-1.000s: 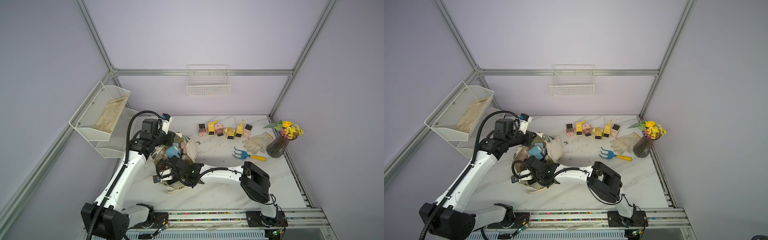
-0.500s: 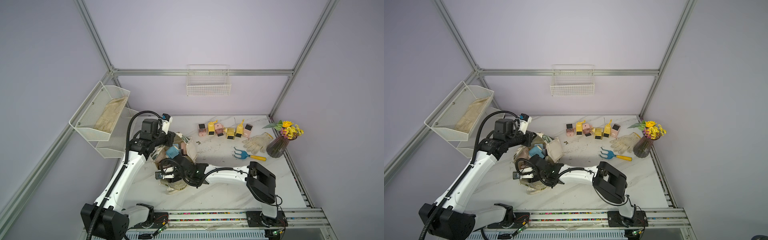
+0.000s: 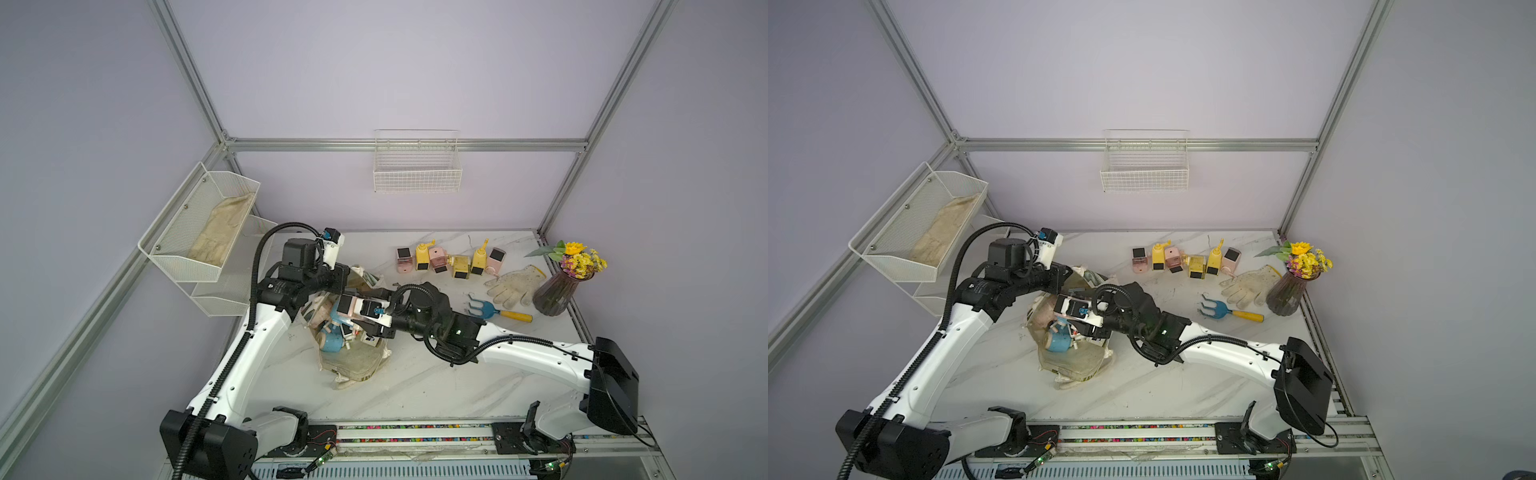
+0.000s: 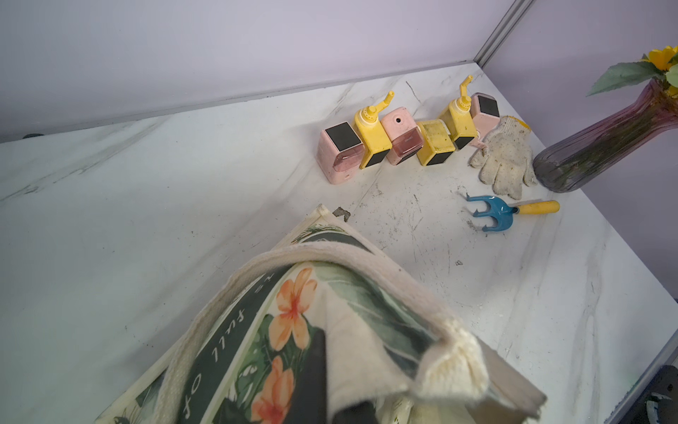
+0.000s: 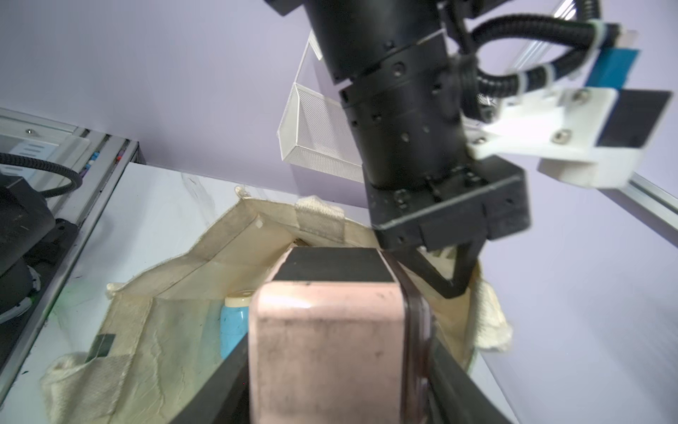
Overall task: Take out the pencil sharpeners from the tote bags
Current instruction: Pick up the pencil sharpener from the canvas bag, then place the pencil sharpener at the center of the board.
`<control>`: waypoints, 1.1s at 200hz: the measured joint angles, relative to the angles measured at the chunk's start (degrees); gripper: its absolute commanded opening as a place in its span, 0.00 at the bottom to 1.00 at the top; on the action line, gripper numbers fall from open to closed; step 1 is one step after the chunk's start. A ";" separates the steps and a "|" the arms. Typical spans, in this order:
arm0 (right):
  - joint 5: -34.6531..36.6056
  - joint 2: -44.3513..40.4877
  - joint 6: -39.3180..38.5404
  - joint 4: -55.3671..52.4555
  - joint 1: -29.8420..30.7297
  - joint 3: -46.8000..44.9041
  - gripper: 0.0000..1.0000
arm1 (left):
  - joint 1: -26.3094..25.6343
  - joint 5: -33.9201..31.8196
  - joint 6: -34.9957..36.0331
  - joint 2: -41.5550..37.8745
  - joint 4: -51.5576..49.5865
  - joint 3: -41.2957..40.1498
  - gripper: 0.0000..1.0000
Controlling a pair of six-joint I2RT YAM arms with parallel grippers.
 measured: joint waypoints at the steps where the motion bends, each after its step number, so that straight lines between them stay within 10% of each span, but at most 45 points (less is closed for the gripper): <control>1: -0.22 -0.31 0.26 0.24 -0.15 -0.37 0.37 | -0.02 0.00 0.00 0.00 0.00 0.00 0.04; 107: -9.07 -17.92 19.17 18.97 -12.33 -22.49 0.33 | 0.79 0.42 -0.15 -0.22 -0.07 0.00 0.05; 220: 13.05 17.55 45.66 9.09 -18.32 -3.37 0.33 | 2.21 1.20 -0.52 -0.22 -0.46 0.00 0.05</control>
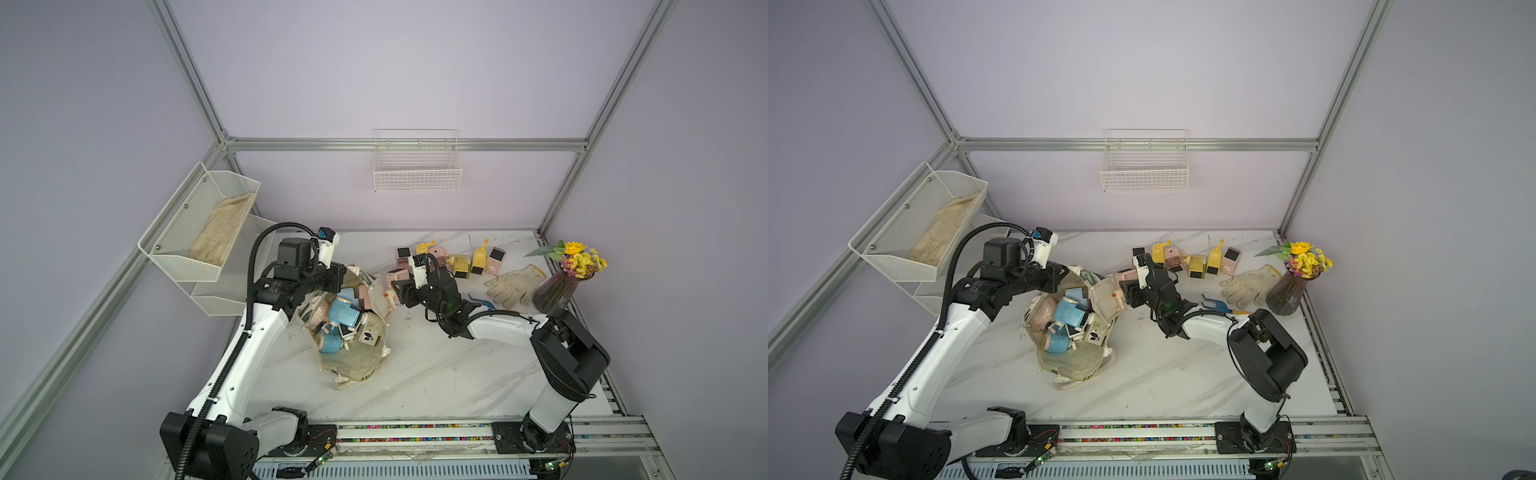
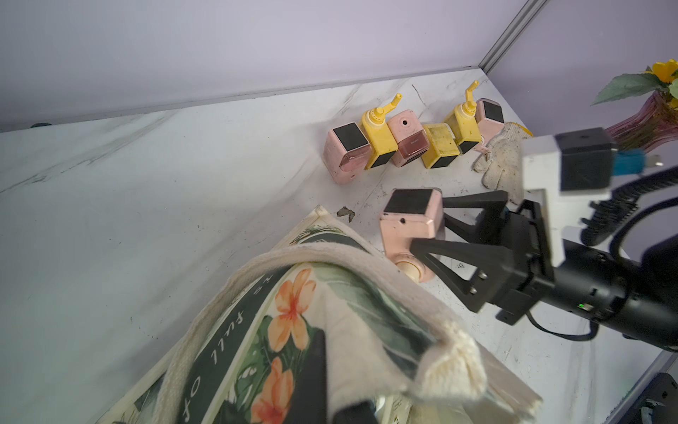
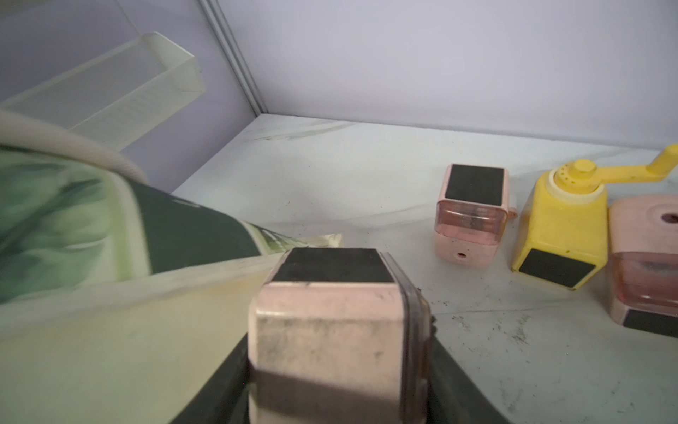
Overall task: Take out the pencil sharpeners from the tote bags
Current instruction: Place the pencil sharpener at the center of the board.
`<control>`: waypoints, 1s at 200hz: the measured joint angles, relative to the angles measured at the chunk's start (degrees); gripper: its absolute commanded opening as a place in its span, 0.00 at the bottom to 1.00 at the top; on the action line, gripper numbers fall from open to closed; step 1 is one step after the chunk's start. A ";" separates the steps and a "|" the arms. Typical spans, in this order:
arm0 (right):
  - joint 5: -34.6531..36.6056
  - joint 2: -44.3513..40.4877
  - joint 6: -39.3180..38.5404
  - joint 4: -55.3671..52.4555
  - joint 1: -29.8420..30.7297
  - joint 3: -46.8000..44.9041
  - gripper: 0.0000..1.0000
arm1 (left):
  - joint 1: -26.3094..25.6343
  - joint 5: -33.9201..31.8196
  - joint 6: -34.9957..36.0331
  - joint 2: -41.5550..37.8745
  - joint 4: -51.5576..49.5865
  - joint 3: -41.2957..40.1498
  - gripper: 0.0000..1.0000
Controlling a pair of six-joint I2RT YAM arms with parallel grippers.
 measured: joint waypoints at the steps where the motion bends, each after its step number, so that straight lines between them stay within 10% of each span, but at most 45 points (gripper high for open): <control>1: 0.11 0.22 0.20 -0.24 0.00 0.22 0.33 | 0.00 0.00 -0.02 0.00 0.00 0.00 0.05; 127: 12.26 20.02 12.85 -22.05 -0.96 24.11 0.31 | 0.33 -0.11 -0.13 -0.04 -0.13 0.00 0.05; 200: 14.10 21.07 14.08 -27.56 -0.98 27.63 0.67 | 0.33 -0.11 -0.13 -0.04 -0.13 0.00 0.05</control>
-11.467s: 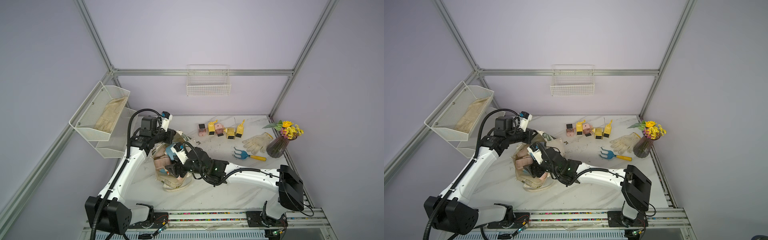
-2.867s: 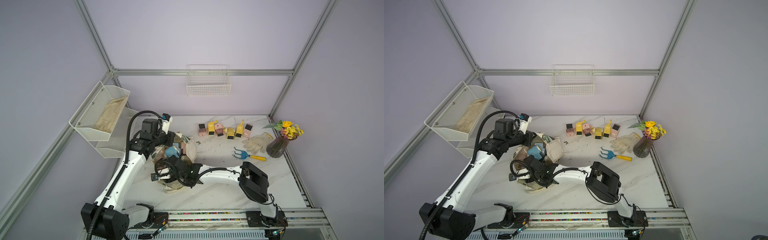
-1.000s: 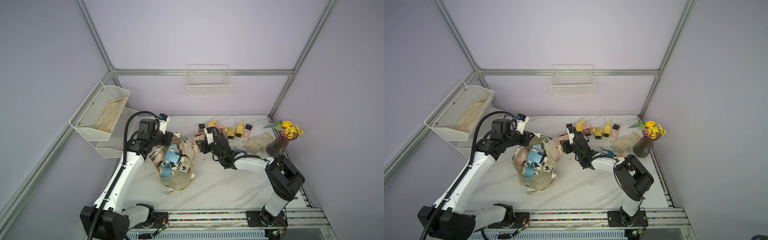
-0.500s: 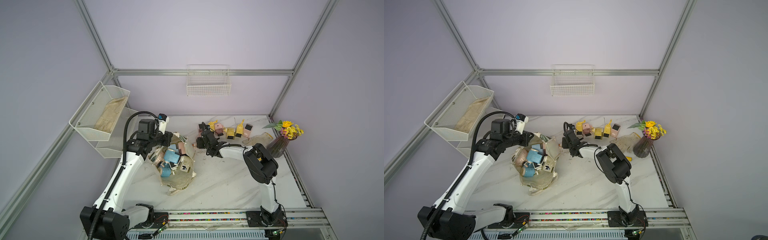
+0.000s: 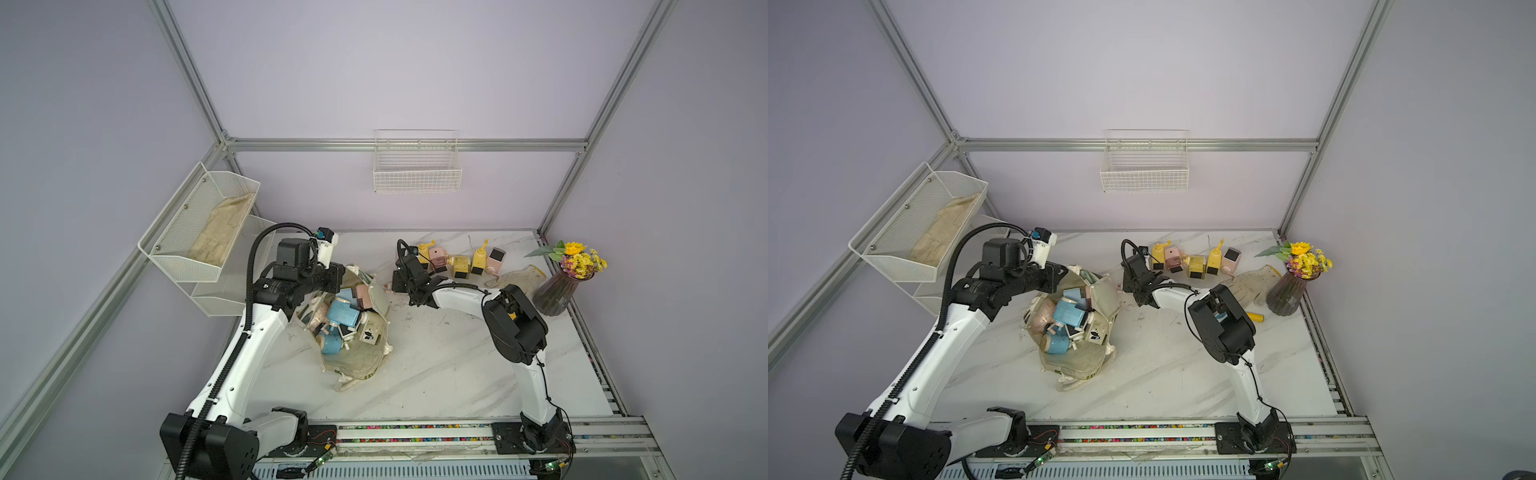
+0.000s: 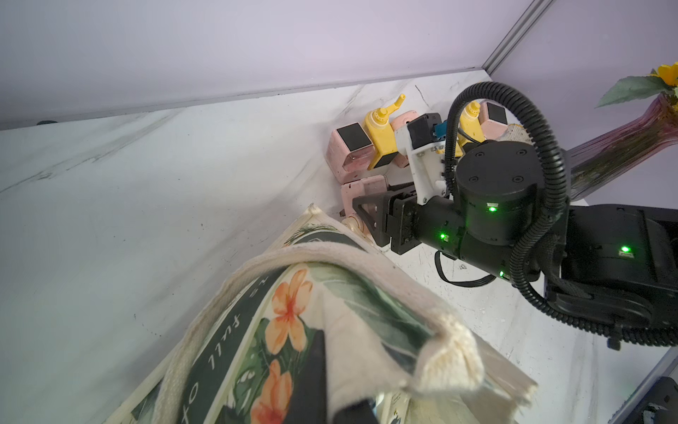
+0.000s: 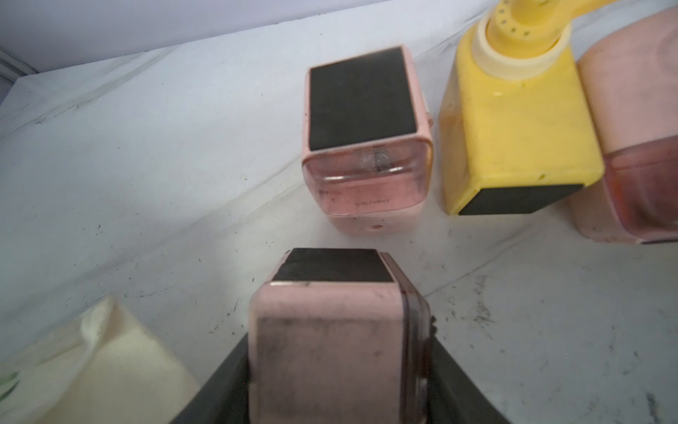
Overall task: Take out the pencil sharpeners from the tote bags
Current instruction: Place the pencil sharpener at the center of the board.
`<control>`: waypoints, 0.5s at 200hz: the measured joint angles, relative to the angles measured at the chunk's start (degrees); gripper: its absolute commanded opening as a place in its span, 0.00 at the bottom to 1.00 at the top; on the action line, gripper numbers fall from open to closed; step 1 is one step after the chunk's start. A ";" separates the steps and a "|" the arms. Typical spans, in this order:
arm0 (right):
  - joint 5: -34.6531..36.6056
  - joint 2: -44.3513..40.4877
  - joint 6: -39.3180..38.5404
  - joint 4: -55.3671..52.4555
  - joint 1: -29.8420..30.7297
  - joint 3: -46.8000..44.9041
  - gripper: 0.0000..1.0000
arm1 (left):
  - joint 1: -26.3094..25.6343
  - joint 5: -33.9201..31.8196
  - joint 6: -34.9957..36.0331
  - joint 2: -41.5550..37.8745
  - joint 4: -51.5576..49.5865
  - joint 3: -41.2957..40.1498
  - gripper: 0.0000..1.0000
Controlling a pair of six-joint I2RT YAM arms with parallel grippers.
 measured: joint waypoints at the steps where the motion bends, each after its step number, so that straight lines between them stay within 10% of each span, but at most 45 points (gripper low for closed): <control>1: 0.00 0.00 0.02 -0.04 0.00 0.02 0.67 | 0.00 0.00 0.00 0.00 0.00 0.00 0.05; 100: -2.45 -9.40 -1.99 -2.91 0.00 -2.01 0.78 | -0.15 -0.33 0.02 -0.07 -0.02 -0.02 0.05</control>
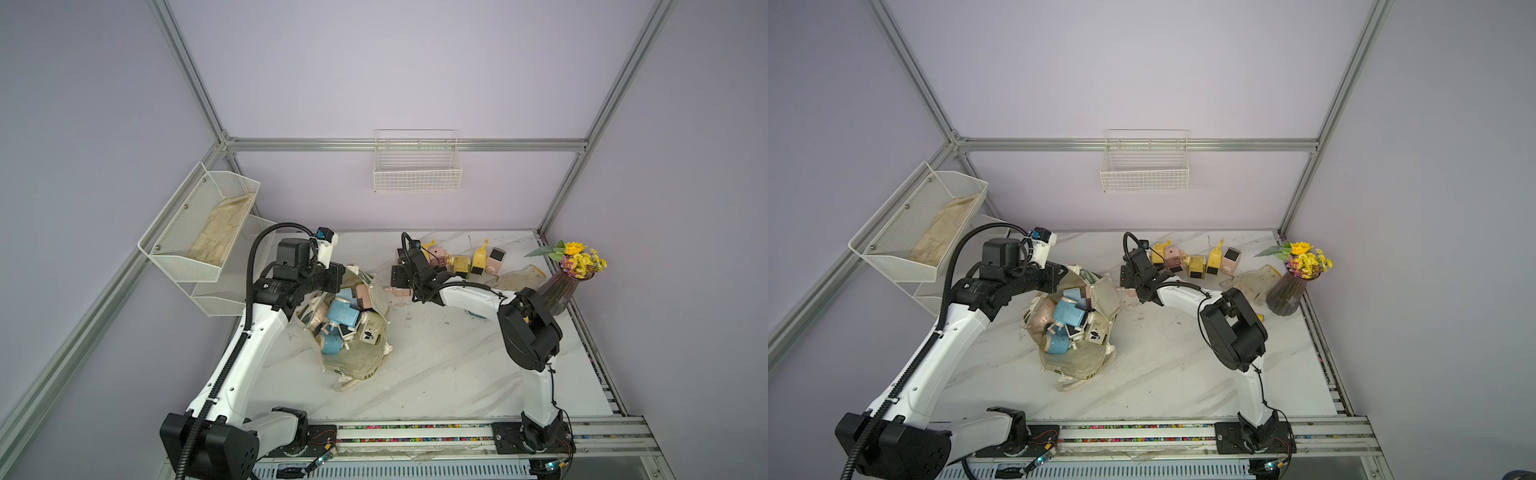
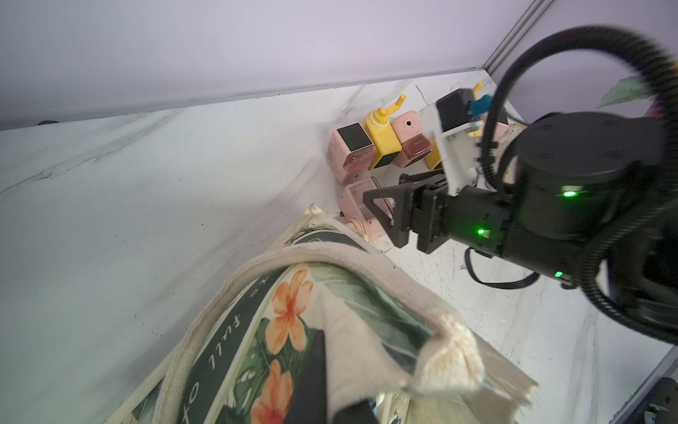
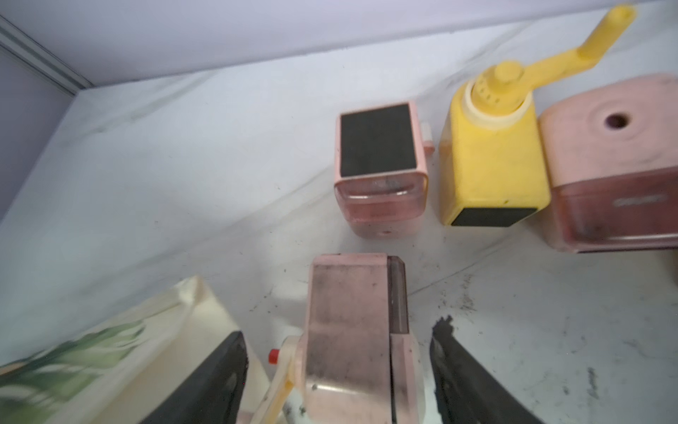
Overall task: Take out the pencil sharpeners from the tote bags
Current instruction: Place the pencil sharpener at the center of the board.
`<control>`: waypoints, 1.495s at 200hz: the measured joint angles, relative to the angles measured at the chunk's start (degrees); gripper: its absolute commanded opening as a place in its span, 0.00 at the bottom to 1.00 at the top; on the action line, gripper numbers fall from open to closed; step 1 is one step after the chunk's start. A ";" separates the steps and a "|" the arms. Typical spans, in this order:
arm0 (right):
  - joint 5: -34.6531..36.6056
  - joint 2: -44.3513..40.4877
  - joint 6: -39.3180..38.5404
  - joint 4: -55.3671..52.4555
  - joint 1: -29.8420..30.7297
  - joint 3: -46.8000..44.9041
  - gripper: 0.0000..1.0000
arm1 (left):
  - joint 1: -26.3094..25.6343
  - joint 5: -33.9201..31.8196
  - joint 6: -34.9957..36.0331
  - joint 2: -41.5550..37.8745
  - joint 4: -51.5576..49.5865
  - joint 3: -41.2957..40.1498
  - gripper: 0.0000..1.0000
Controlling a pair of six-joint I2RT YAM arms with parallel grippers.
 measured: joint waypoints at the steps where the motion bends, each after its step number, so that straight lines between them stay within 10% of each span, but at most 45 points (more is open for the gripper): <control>1: 0.00 -0.28 -0.04 0.02 0.00 -0.11 0.78 | -0.02 -0.02 0.00 0.00 0.00 0.00 0.05; 58: -4.92 -25.18 -2.93 2.16 2.91 -10.29 0.69 | -3.10 -3.50 0.15 -1.46 -0.74 -0.46 0.05; 100: -5.07 -34.77 -6.03 4.33 20.79 -12.39 0.65 | -3.30 -4.11 0.13 -1.53 -0.96 -0.46 0.05; 161: 1.03 -26.32 -21.77 6.86 36.15 -14.71 0.67 | -3.30 -3.85 0.15 -1.53 -1.07 -0.57 0.05; 299: 7.52 -12.66 -37.05 8.83 29.77 -8.74 0.87 | -3.28 -3.78 0.46 -2.16 -0.13 -1.57 0.05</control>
